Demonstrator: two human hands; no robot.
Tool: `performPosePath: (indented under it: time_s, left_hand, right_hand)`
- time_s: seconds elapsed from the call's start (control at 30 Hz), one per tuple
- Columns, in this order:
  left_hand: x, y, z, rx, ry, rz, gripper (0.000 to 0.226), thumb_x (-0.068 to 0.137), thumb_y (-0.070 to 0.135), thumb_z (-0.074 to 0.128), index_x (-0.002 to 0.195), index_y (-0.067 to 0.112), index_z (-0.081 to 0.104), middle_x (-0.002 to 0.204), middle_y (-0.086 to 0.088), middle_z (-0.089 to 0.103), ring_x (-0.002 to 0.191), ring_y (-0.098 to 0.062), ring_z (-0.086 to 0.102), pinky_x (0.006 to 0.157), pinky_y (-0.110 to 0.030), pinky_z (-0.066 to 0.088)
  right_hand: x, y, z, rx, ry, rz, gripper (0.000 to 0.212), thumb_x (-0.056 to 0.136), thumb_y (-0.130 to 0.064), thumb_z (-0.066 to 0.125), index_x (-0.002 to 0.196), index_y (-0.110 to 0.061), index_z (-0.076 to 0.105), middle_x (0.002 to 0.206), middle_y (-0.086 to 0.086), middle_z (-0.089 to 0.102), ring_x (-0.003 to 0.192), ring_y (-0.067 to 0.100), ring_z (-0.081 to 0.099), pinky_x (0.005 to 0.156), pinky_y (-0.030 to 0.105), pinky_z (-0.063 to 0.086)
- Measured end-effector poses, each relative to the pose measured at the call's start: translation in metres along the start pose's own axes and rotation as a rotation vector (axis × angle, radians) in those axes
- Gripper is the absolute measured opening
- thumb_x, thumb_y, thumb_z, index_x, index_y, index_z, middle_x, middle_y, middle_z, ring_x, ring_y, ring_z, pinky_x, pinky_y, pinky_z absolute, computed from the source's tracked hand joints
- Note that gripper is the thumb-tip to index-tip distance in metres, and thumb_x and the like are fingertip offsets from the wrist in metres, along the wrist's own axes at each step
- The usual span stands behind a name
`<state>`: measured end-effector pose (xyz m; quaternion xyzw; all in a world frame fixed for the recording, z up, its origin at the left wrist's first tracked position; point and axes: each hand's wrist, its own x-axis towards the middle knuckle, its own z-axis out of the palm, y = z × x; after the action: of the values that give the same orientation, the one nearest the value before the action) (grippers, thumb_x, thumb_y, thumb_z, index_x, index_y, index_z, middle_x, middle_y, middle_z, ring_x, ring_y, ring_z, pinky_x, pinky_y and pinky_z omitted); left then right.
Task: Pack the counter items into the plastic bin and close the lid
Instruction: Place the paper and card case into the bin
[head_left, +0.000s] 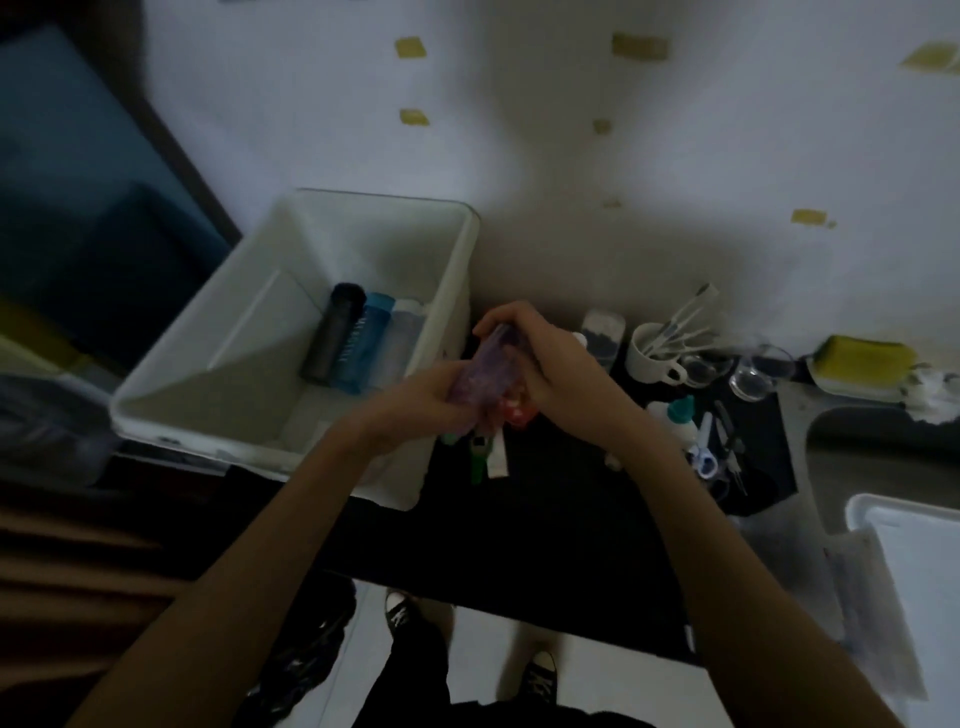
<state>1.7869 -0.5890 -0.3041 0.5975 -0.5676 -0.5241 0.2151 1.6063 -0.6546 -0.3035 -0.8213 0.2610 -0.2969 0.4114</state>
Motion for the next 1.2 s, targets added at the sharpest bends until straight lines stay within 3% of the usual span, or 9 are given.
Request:
performPosePath:
  time_s: [0.17,0.33,0.43,0.53,0.67,0.77,0.83,0.97,1.2]
  left_hand:
    - [-0.023,-0.011,-0.051,-0.178,0.155,0.033,0.016,0.088,0.015,0.070,0.093,0.000,0.065,0.072,-0.008,0.065,0.067,-0.021,0.059,0.066,-0.031,0.049]
    - [-0.031,-0.035,-0.116,-0.149,0.155,-0.072,0.025,0.083,0.025,0.075,0.087,0.000,0.070,0.073,-0.011,0.068,0.069,-0.025,0.060,0.062,-0.027,0.051]
    - [-0.028,-0.060,-0.156,-0.075,0.069,-0.151,0.041,0.078,0.032,0.080,0.086,-0.006,0.067,0.070,-0.013,0.064,0.066,-0.024,0.059,0.063,-0.029,0.051]
    - [-0.022,-0.083,-0.191,0.004,-0.044,-0.252,0.027,0.073,0.028,0.084,0.079,0.005,0.070,0.063,-0.004,0.065,0.058,-0.016,0.060,0.057,-0.025,0.050]
    - [-0.005,-0.109,-0.220,0.055,-0.203,-0.340,0.020,0.070,0.023,0.086,0.075,0.011,0.071,0.064,-0.005,0.067,0.055,-0.014,0.062,0.058,-0.027,0.053]
    - [0.012,-0.127,-0.229,0.131,-0.295,-0.384,0.020,0.074,0.022,0.084,0.077,0.008,0.070,0.064,-0.004,0.068,0.055,-0.014,0.064,0.056,-0.026,0.056]
    - [0.023,-0.141,-0.231,0.131,-0.338,-0.391,0.018,0.078,0.020,0.081,0.081,0.006,0.071,0.068,-0.006,0.071,0.057,-0.014,0.066,0.058,-0.027,0.059]
    - [0.049,-0.178,-0.230,0.217,-0.336,-0.411,0.052,0.072,0.025,0.086,0.114,0.004,0.064,0.098,-0.012,0.073,0.080,-0.023,0.072,0.075,-0.041,0.061]
    - [0.072,-0.223,-0.208,0.632,-0.380,-0.265,0.068,0.075,0.016,0.081,0.136,0.010,0.050,0.128,-0.011,0.057,0.089,-0.022,0.064,0.056,-0.031,0.060]
  right_hand:
    - [0.059,-0.028,0.038,-0.054,-0.061,-0.026,0.040,0.101,-0.002,0.038,0.140,-0.009,0.046,0.128,0.010,0.056,0.111,0.009,0.053,0.093,0.009,0.039]
    - [0.109,-0.040,0.081,-0.097,-0.116,-0.013,0.044,0.101,-0.004,0.038,0.145,-0.009,0.040,0.131,0.012,0.057,0.119,0.021,0.055,0.104,0.032,0.044]
    - [0.134,-0.035,0.103,-0.200,-0.185,0.060,0.041,0.102,-0.012,0.044,0.142,-0.020,0.044,0.127,0.008,0.060,0.113,0.020,0.059,0.097,0.039,0.049]
    - [0.155,-0.030,0.121,-0.343,-0.314,0.055,0.051,0.091,-0.031,0.066,0.138,-0.026,0.047,0.130,0.000,0.052,0.114,0.015,0.052,0.098,0.038,0.048]
    - [0.174,-0.030,0.148,-0.505,-0.510,0.120,0.073,0.084,-0.037,0.074,0.145,-0.019,0.038,0.137,0.004,0.038,0.120,0.018,0.044,0.104,0.032,0.038]
    - [0.182,-0.022,0.172,-0.698,-0.557,0.143,0.065,0.089,-0.038,0.066,0.142,-0.012,0.040,0.135,0.007,0.041,0.119,0.022,0.047,0.100,0.032,0.039]
    - [0.185,-0.009,0.185,-0.725,-0.598,0.237,0.061,0.091,-0.039,0.063,0.140,-0.009,0.043,0.133,0.010,0.046,0.119,0.023,0.048,0.097,0.031,0.040]
    - [0.187,0.030,0.205,-0.639,-0.664,0.513,0.055,0.086,-0.036,0.071,0.129,-0.006,0.053,0.124,0.014,0.057,0.111,0.028,0.058,0.087,0.033,0.047]
    - [0.187,0.078,0.243,-0.438,-0.699,0.997,0.025,0.089,-0.026,0.071,0.091,-0.003,0.062,0.066,0.001,0.067,0.058,0.010,0.065,0.046,0.023,0.050]
